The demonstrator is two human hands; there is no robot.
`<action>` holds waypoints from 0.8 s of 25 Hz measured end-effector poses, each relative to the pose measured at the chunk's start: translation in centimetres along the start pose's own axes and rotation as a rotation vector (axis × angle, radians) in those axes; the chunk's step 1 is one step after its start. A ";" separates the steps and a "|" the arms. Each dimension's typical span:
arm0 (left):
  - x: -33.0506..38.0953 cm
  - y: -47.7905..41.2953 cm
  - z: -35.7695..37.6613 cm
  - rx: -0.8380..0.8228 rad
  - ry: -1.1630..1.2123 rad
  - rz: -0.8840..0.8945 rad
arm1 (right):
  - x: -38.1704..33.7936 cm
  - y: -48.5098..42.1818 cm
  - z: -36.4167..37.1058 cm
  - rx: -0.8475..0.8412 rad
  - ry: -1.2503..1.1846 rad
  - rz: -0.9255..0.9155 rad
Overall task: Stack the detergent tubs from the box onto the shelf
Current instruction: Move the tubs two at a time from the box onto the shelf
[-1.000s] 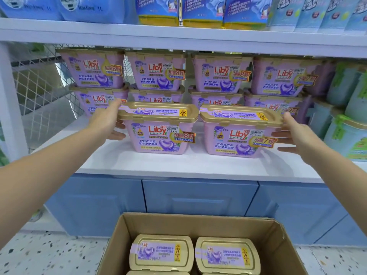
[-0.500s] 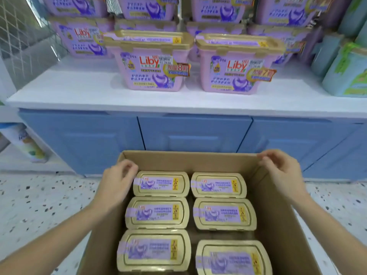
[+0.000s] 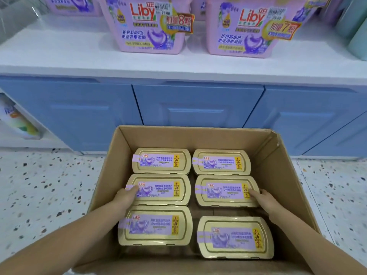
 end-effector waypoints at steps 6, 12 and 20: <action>-0.5 -0.5 -0.2 0.116 -0.035 0.020 | -0.5 -0.4 0.3 0.009 -0.002 -0.094; 0.8 0.5 -0.7 0.095 -0.217 0.170 | -2.3 1.5 -0.7 0.181 0.194 -0.248; 5.6 5.4 -3.8 0.138 -0.280 0.484 | -5.1 6.6 -3.4 0.313 0.285 -0.446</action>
Point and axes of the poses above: each hand's wrist, its own y-axis away from the middle knuckle, its own z-axis out of the palm, x = y × z, the point moved 7 cm from there along -y, towards the middle knuckle, and after that the axes turned 3 degrees about z, right-handed, at the moved point
